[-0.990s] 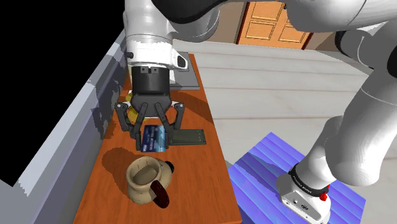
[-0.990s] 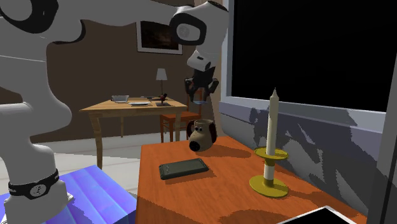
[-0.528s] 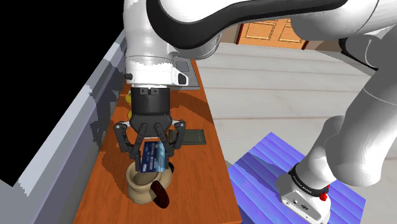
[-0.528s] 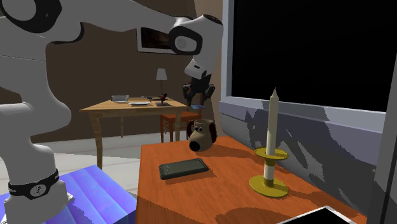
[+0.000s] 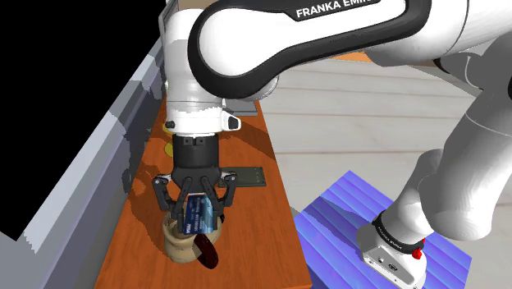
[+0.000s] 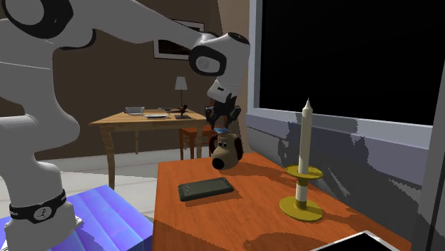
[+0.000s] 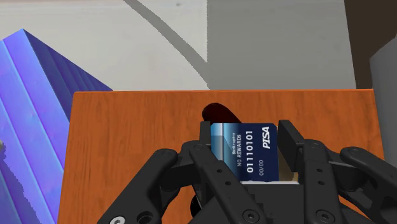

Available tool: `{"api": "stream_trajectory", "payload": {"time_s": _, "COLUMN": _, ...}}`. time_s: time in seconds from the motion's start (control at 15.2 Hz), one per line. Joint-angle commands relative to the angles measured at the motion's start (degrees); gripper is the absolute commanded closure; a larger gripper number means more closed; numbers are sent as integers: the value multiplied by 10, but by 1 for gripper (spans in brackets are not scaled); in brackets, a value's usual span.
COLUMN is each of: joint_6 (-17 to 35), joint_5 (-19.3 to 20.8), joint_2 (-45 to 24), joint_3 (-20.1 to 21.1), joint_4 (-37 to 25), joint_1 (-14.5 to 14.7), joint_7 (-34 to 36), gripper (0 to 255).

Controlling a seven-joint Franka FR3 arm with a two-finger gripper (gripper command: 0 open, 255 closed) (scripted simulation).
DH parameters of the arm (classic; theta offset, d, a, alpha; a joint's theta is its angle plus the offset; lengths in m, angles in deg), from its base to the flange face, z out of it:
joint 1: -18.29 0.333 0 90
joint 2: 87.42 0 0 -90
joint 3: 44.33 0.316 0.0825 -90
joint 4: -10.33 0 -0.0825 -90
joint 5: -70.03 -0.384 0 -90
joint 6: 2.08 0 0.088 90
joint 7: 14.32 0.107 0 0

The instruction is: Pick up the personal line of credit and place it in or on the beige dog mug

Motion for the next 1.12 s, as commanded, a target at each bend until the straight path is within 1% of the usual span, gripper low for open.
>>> {"api": "stream_trajectory", "payload": {"time_s": 0.0, "joint_6": 12, "joint_5": 0, "joint_2": -3, "joint_3": 0, "joint_4": 10, "joint_1": 1, "joint_7": -6, "gripper": 255}}
{"api": "stream_trajectory", "payload": {"time_s": 0.13, "joint_6": 23, "joint_5": 0, "joint_2": -7, "joint_3": 0, "joint_4": 18, "joint_1": 2, "joint_7": -11, "gripper": 255}}
{"api": "stream_trajectory", "payload": {"time_s": 0.66, "joint_6": 23, "joint_5": 0, "joint_2": -7, "joint_3": 0, "joint_4": 18, "joint_1": 2, "joint_7": -11, "gripper": 255}}
{"api": "stream_trajectory", "payload": {"time_s": 0.73, "joint_6": 23, "joint_5": 0, "joint_2": -7, "joint_3": 0, "joint_4": 18, "joint_1": 2, "joint_7": -11, "gripper": 0}}
{"api": "stream_trajectory", "payload": {"time_s": 1.06, "joint_6": 23, "joint_5": 0, "joint_2": -7, "joint_3": 0, "joint_4": 18, "joint_1": 2, "joint_7": -11, "gripper": 0}}
